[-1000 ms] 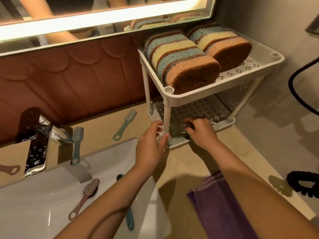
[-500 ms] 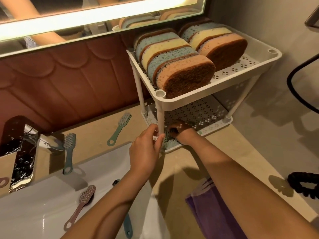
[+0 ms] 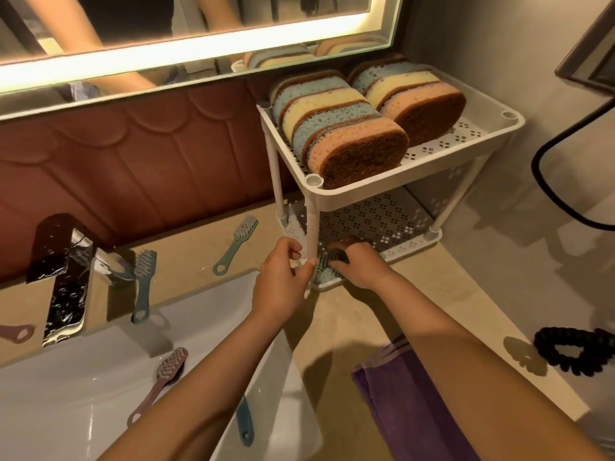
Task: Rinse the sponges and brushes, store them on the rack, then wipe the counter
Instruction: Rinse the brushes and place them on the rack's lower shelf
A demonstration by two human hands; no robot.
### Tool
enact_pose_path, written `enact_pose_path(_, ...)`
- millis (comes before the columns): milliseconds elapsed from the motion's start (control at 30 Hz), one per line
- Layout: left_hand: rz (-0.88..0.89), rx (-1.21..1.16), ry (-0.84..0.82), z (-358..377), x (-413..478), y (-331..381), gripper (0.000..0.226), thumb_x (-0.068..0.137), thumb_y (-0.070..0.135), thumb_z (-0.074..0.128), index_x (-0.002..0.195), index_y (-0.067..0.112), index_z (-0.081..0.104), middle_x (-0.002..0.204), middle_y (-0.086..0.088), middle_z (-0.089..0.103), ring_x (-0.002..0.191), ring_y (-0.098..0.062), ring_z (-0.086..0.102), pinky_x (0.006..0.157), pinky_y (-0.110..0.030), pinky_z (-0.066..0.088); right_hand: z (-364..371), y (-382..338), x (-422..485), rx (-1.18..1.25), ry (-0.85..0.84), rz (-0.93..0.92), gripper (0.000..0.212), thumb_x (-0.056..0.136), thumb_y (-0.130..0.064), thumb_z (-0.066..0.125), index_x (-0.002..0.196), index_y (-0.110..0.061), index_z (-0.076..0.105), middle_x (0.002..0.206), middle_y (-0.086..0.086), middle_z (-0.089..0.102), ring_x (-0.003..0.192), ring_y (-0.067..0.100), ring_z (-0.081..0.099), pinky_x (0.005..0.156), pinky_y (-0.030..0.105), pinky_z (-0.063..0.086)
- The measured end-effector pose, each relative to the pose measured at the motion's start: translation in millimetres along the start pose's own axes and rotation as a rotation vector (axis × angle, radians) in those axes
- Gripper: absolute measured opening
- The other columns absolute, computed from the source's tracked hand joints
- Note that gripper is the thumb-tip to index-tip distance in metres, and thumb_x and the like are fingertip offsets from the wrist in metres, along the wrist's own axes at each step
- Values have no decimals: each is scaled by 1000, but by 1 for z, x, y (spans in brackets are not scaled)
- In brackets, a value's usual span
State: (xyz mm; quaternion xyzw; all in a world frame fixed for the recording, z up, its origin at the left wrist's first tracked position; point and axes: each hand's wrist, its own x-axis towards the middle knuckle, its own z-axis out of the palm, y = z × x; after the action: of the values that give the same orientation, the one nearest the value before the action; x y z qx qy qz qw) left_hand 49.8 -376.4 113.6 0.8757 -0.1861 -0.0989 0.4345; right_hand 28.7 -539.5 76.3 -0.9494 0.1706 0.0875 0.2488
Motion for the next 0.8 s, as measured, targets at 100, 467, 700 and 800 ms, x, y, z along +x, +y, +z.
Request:
enact_pose_path(100,-48,-38,-133,-12,-7,-7,21,87,22,62,103,11,54,98,-1,57,81,-21,58,78,-40,50,-6,-6,-22,37,-13,22,24,90,-26,57,111,-19,64,103,4,64,101,25,59,83,35,50)
enact_pose_path(467,-120,181,-586,-69,-68,-73,20,91,25,56,107,12,58,97,-1,57,90,-18,54,78,-28,46,35,-64,-100,51,-122,-47,13,88,-29,55,93,-27,67,91,-6,68,88,18,61,80,36,52)
enact_pose_path(700,-300,169,-519,-106,-129,-140,13,93,28,52,103,20,55,95,8,55,86,-7,52,65,-2,37,109,-102,-116,47,-347,-81,17,88,-23,50,94,-23,65,101,0,68,90,20,61,79,31,49)
enact_pose_path(800,-398,96,-489,-115,-154,-170,10,92,28,53,97,20,55,99,2,59,97,-17,58,85,-24,46,139,-114,-115,3,-414,-72,19,88,-20,46,92,-21,64,102,2,67,91,22,61,77,30,47)
